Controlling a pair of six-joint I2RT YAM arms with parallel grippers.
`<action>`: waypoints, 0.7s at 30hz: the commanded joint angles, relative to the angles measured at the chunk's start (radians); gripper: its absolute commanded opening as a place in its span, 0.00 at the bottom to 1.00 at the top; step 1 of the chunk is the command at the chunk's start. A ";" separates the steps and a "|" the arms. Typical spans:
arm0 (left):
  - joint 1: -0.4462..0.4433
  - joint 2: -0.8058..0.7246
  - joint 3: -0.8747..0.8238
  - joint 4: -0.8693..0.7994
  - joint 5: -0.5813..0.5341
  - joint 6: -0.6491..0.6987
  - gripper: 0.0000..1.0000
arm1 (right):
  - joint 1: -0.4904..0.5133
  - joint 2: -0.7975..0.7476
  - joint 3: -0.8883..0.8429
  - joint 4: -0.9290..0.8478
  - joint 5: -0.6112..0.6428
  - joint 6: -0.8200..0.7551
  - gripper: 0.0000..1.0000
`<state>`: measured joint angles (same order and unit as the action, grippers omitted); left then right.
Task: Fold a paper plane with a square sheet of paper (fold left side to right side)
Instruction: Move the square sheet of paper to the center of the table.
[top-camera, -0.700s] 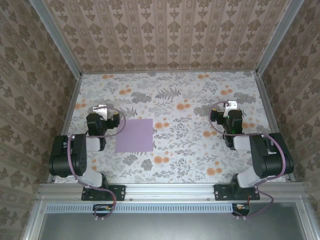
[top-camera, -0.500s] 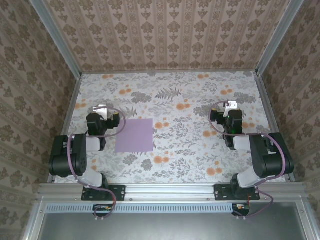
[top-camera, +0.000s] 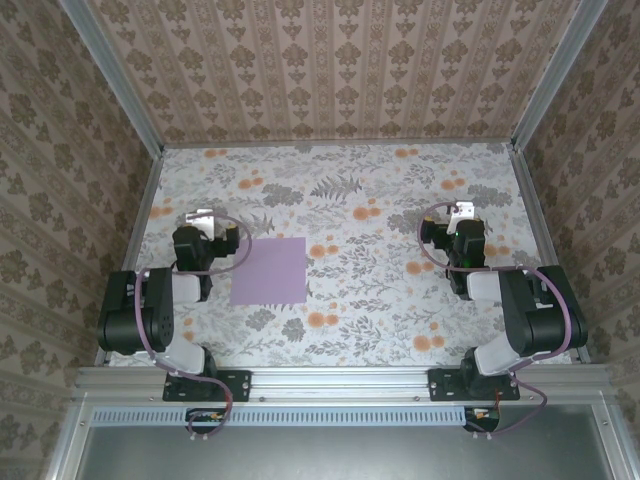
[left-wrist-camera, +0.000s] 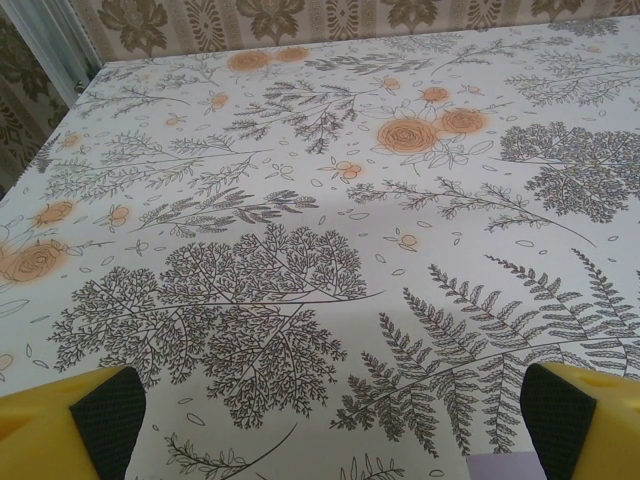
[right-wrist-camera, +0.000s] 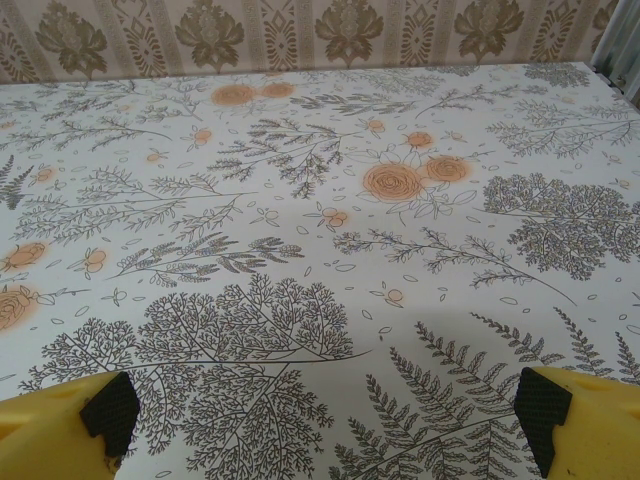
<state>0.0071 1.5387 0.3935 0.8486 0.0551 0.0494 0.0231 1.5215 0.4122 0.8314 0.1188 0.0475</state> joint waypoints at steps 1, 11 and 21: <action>-0.004 -0.005 0.011 0.003 -0.019 -0.004 1.00 | 0.000 0.005 -0.009 0.031 -0.007 -0.006 1.00; -0.005 -0.160 0.004 -0.098 -0.076 -0.021 1.00 | -0.009 -0.167 0.011 -0.145 0.032 0.026 1.00; -0.175 -0.371 0.416 -1.040 -0.087 -0.270 1.00 | 0.052 -0.548 0.207 -0.941 -0.028 0.409 1.00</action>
<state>-0.0937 1.1675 0.7128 0.1890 -0.0463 -0.1158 0.0376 1.0370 0.5526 0.2363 0.1226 0.2859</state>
